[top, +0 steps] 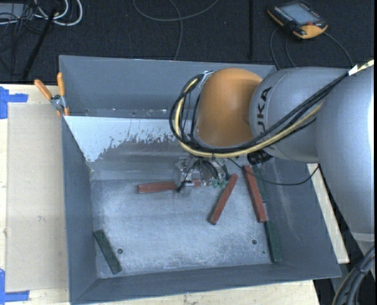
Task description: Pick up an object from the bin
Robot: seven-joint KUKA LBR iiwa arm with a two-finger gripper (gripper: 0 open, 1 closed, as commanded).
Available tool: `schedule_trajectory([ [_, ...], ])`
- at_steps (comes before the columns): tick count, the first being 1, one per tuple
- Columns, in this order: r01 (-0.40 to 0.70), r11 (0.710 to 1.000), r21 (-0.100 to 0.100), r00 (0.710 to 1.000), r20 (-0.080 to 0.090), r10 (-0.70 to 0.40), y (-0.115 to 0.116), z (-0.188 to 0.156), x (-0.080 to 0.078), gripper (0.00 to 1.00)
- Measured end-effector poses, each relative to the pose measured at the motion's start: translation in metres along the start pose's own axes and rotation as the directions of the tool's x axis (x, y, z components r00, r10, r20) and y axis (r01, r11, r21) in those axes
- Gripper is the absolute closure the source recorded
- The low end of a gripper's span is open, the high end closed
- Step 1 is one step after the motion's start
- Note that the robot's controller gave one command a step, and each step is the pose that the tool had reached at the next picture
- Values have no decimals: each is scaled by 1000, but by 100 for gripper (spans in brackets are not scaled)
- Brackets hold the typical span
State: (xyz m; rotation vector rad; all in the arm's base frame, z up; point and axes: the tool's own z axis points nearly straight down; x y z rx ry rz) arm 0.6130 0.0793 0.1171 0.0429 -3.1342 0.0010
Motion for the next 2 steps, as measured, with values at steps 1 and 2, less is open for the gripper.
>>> schedule_trajectory([
  [1,87,996,0,996,4,-87,-11,-70,-1,100],
  [2,122,993,0,993,4,-122,-8,-136,16,100],
])
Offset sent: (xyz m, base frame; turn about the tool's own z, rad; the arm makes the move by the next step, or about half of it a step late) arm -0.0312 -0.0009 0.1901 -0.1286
